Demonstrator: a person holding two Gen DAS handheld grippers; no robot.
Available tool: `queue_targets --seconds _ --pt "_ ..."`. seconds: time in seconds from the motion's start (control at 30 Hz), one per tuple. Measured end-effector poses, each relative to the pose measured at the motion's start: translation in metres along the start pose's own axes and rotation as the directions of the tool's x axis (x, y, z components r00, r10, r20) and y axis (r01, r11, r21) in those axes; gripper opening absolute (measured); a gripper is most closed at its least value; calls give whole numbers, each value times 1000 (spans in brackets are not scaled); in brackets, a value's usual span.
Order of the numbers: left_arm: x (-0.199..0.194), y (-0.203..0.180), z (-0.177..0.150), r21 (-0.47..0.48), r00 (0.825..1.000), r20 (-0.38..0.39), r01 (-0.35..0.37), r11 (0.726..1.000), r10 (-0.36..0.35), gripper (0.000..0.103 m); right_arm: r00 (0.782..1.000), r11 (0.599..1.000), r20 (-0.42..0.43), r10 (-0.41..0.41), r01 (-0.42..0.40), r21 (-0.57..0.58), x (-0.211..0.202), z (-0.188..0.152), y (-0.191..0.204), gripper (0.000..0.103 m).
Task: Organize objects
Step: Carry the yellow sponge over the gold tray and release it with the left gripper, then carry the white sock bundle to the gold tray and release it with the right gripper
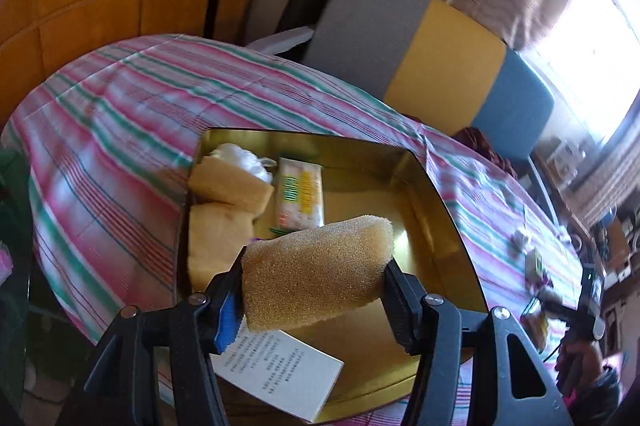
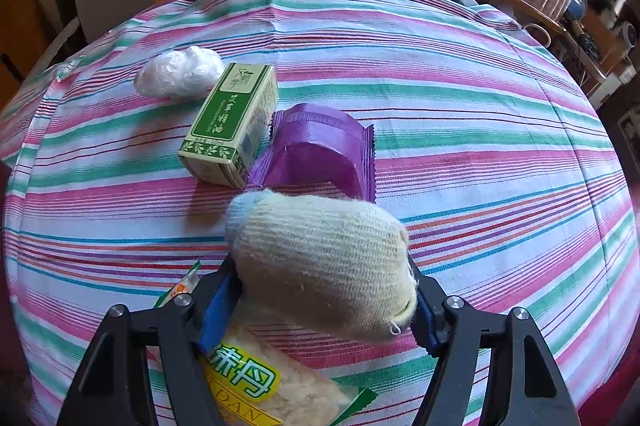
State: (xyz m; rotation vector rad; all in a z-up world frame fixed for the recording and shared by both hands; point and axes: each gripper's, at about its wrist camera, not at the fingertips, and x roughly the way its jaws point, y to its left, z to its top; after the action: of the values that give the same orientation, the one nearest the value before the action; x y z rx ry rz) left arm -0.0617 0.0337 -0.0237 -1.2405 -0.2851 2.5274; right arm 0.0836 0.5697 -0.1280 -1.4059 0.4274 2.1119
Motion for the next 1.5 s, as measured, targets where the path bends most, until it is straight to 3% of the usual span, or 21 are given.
queue_targets --seconds 0.27,0.53,0.7,0.87,0.93,1.03,1.37,1.5 --pt "27 -15 17 6 996 -73 47 999 -46 60 1000 1000 0 -3 3 -3 4 4 3 72" --pt "99 -45 59 -7 978 -191 78 997 -78 60 1000 1000 1 -5 5 -9 5 5 6 73" --pt "148 -52 75 -10 968 -251 14 1000 -16 61 1000 1000 2 -5 5 -17 8 8 6 73" --pt "180 -58 82 80 965 -251 -55 995 74 64 1000 1000 4 -6 6 -23 10 12 10 73" --pt "187 -58 83 83 959 -274 -50 995 71 69 1000 1000 4 -4 4 -22 12 14 9 73" --pt "181 -55 86 63 964 -262 -39 997 55 81 1000 1000 5 -4 4 -23 12 15 7 73" --pt "115 -41 95 40 990 -137 -38 998 43 82 1000 1000 5 -2 2 -21 13 18 4 73" --pt "68 -46 72 129 996 -45 -72 989 78 81 1000 1000 6 -2 2 -25 13 18 4 72"
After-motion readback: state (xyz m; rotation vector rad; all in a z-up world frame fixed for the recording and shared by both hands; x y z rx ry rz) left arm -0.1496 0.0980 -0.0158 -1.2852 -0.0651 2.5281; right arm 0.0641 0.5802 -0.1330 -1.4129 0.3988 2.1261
